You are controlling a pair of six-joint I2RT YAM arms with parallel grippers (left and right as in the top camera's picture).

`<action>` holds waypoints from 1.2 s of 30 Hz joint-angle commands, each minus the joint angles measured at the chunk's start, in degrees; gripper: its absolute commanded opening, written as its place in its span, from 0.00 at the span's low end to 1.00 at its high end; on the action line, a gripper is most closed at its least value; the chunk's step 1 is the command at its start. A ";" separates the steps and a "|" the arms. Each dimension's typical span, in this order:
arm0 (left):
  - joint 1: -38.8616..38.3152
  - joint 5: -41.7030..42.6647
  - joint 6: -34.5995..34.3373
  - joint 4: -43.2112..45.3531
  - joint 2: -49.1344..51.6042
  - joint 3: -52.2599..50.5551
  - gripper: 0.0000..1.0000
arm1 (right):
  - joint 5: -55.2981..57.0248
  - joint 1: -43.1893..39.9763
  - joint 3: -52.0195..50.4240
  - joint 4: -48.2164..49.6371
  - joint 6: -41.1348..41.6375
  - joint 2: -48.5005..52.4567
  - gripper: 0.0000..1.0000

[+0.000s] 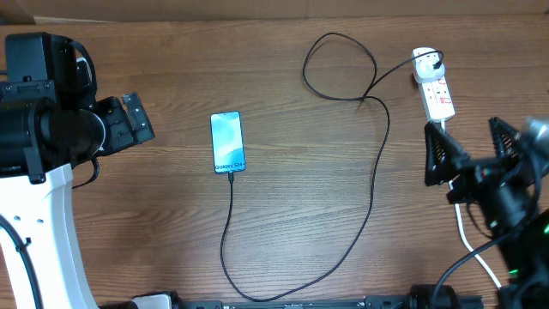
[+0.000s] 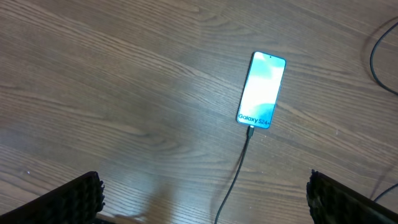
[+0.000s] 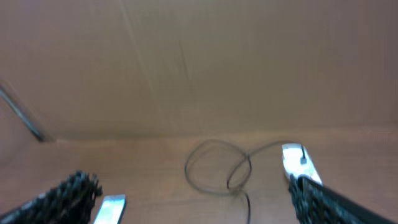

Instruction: Plug charger to phone and switch on socket

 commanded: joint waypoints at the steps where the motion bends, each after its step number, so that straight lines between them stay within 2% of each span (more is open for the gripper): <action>1: 0.02 -0.52 -0.15 -0.13 0.44 -0.15 1.00 | 0.70 0.39 -12.44 6.38 -0.26 -7.23 1.00; 10: 0.02 -0.52 -0.15 -0.13 0.44 -0.15 1.00 | 1.44 1.16 -38.62 25.64 -0.28 -24.09 1.00; 21: 0.02 -0.52 -0.15 -0.13 0.44 -0.15 1.00 | 1.36 4.68 -57.96 39.39 -0.04 -34.03 1.00; 26: 0.02 -0.52 -0.15 -0.13 0.44 -0.15 1.00 | 0.92 4.72 -61.18 40.19 0.15 -34.71 1.00; 31: 0.02 -0.52 -0.15 -0.13 0.44 -0.15 1.00 | 0.33 4.72 -61.33 34.10 0.17 -34.71 1.00; 36: 0.02 -0.52 -0.15 -0.13 0.44 -0.15 0.99 | -0.55 4.63 -61.33 34.01 1.66 -34.67 1.00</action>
